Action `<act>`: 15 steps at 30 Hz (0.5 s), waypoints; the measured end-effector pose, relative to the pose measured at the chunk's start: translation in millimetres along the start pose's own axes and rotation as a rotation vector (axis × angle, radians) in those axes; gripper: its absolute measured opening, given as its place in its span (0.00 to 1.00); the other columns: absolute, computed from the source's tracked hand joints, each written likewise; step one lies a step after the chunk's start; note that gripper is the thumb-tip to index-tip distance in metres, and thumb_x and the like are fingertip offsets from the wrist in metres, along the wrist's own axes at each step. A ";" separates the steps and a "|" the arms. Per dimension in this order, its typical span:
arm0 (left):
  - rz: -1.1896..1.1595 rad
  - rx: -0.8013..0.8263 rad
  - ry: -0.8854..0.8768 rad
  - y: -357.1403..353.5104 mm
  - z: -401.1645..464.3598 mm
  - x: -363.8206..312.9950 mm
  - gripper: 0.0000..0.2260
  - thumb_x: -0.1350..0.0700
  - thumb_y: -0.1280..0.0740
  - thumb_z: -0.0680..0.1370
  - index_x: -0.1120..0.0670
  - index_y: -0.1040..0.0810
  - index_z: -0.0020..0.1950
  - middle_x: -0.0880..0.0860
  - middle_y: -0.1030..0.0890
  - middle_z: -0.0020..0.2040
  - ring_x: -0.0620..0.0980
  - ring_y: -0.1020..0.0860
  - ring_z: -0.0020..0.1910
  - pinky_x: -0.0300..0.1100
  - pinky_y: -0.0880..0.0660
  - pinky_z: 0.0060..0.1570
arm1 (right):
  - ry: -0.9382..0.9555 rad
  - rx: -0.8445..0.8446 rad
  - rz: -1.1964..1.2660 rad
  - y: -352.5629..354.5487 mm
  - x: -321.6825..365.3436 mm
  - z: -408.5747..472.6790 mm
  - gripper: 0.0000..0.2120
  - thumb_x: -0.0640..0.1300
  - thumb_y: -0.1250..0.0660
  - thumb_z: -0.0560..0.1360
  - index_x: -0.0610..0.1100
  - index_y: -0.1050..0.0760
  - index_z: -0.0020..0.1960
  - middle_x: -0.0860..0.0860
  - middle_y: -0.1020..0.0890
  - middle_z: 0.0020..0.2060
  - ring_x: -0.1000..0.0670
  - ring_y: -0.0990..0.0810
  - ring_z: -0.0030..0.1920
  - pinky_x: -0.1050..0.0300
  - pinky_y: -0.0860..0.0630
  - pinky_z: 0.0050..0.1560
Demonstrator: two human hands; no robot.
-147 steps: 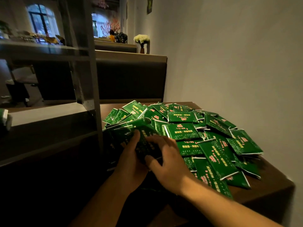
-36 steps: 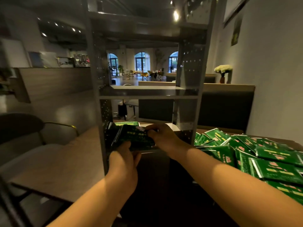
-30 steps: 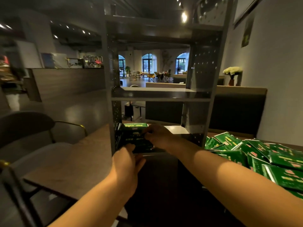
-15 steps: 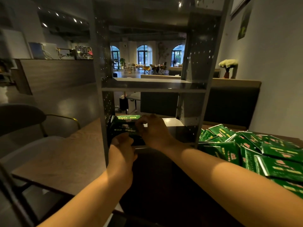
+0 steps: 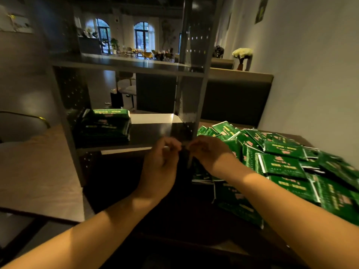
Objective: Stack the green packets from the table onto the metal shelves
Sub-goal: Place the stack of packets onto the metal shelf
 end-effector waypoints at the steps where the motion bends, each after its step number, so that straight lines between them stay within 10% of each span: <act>1: 0.023 0.081 0.032 -17.2 -0.8 5.6 0.11 0.61 0.40 0.80 0.44 0.27 0.48 0.42 0.23 0.47 0.37 0.24 0.43 0.31 0.28 0.42 | -0.057 -0.013 -0.053 6.2 -19.6 -1.6 0.08 0.45 0.39 0.81 0.50 0.21 0.54 0.54 0.20 0.47 0.51 0.21 0.49 0.59 0.27 0.48; 12: 0.141 0.345 0.331 -126.3 -12.8 62.1 0.26 0.55 0.40 0.81 0.51 0.46 0.78 0.50 0.37 0.73 0.38 0.28 0.52 0.25 0.29 0.38 | -0.341 -0.051 -0.109 15.9 -120.3 -19.9 0.14 0.47 0.38 0.80 0.45 0.28 0.64 0.46 0.19 0.55 0.49 0.19 0.47 0.49 0.20 0.51; 15: 0.135 0.293 0.338 -131.4 -5.5 68.5 0.29 0.54 0.39 0.80 0.51 0.48 0.78 0.53 0.37 0.74 0.49 0.29 0.66 0.45 0.25 0.59 | -0.368 -0.053 -0.023 11.1 -125.0 -17.8 0.18 0.48 0.35 0.79 0.43 0.32 0.66 0.45 0.19 0.55 0.47 0.18 0.48 0.48 0.19 0.50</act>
Point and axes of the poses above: each hand's wrist, its own z-axis towards the middle knuckle, its own y-axis out of the back of the hand, x = y × z, the point moved 8 cm from there along z, towards the middle knuckle
